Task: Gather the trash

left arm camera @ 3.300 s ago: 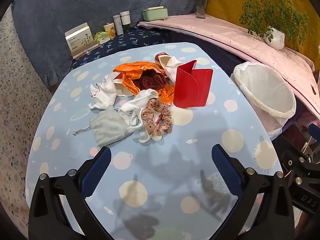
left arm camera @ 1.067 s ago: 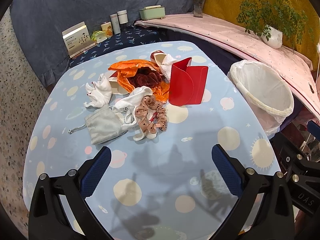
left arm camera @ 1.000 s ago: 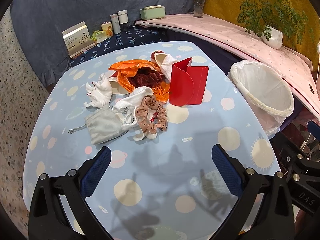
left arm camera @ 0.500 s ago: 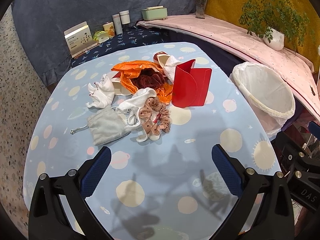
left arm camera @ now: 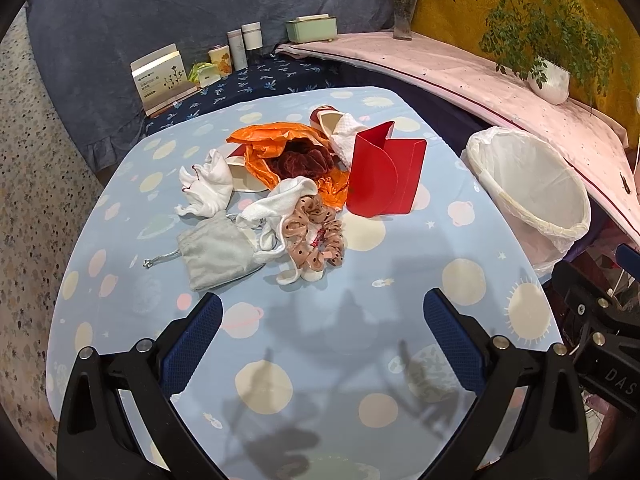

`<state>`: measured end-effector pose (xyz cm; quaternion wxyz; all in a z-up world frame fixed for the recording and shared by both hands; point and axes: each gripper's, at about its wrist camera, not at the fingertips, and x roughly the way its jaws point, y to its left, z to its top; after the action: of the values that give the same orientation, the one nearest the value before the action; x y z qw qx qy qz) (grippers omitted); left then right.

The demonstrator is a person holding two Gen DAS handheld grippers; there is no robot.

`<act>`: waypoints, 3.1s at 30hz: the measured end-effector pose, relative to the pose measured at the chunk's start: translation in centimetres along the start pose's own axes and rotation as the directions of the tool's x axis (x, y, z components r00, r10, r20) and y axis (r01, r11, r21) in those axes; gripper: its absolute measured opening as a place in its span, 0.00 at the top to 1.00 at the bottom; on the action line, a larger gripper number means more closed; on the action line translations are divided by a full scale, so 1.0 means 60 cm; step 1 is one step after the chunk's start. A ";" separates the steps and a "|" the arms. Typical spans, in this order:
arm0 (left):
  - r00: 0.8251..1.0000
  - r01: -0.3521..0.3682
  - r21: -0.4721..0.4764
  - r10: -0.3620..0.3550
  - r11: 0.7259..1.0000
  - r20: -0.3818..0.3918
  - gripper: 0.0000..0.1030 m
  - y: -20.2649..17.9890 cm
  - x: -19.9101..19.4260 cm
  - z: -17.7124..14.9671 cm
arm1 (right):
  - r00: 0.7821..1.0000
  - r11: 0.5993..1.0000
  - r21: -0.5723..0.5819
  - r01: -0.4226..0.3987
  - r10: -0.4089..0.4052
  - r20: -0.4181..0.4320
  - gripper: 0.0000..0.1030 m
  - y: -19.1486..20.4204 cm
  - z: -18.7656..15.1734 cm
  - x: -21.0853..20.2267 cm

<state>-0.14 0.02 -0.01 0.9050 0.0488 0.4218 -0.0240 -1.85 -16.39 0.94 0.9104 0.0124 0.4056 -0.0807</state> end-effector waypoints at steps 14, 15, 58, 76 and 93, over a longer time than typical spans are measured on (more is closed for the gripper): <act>1.000 -0.004 -0.014 0.004 1.000 0.009 0.07 0.007 -0.002 -0.001 | 1.000 1.000 -0.010 0.000 0.000 0.004 0.07 0.011 0.005 -0.004; 1.000 -0.004 -0.016 0.004 1.000 0.010 0.07 0.008 -0.002 -0.001 | 1.000 1.000 -0.009 0.000 0.000 0.005 0.07 0.012 0.006 -0.004; 0.999 0.032 -0.127 -0.031 0.991 0.007 0.07 0.152 0.069 0.052 | 0.998 0.998 -0.022 -0.062 0.061 -0.024 0.07 0.103 0.036 0.044; 0.963 0.249 -0.159 -0.261 0.955 -0.063 0.92 0.152 0.138 0.084 | 0.989 0.989 -0.052 -0.139 0.136 -0.062 0.17 0.160 0.047 0.083; 0.989 0.128 -0.156 -0.137 0.980 -0.049 0.95 0.220 0.113 0.048 | 0.921 0.912 -0.157 -0.379 0.354 -0.165 0.63 0.299 0.026 0.121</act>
<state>7.56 12.83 -2.47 0.8896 -0.0478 0.4514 -0.0505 6.88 0.21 -4.13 0.8773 0.0088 0.4617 0.1309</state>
